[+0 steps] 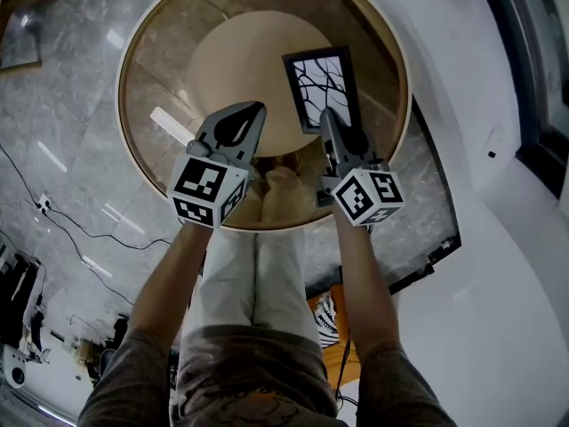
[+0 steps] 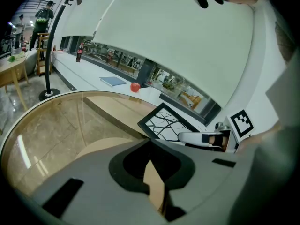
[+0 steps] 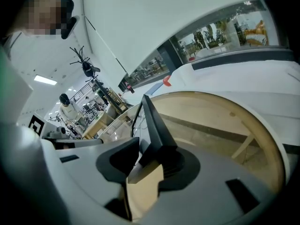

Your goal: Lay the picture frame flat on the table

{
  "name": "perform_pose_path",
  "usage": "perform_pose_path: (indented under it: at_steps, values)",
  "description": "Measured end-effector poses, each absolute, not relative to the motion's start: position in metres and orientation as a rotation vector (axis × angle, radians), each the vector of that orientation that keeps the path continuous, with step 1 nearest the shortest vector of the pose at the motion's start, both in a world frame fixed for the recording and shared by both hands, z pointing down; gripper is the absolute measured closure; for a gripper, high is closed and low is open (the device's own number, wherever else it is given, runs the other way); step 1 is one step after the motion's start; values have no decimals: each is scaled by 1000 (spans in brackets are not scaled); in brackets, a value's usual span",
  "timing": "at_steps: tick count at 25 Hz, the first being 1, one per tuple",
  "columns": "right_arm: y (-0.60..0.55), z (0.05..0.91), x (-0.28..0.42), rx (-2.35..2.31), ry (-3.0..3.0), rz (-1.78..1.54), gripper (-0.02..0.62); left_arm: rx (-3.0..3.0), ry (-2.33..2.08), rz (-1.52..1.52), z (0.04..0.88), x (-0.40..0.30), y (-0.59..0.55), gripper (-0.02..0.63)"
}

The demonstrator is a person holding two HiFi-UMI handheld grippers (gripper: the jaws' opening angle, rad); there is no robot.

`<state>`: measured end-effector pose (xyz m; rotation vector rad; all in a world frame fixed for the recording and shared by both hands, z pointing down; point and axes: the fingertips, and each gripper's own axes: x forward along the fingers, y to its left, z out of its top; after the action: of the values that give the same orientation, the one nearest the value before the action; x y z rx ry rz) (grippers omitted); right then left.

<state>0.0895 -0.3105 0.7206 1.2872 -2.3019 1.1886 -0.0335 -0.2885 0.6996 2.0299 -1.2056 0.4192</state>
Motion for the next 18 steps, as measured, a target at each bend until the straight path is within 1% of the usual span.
perform_pose_path:
  at_steps: [12, 18]
  values:
    - [-309, 733, 101, 1319, -2156, 1198, 375, 2022, -1180, 409, 700, -33, -289, 588]
    - [-309, 735, 101, 1309, -2133, 1172, 358, 2016, -1179, 403, 700, -30, -290, 588]
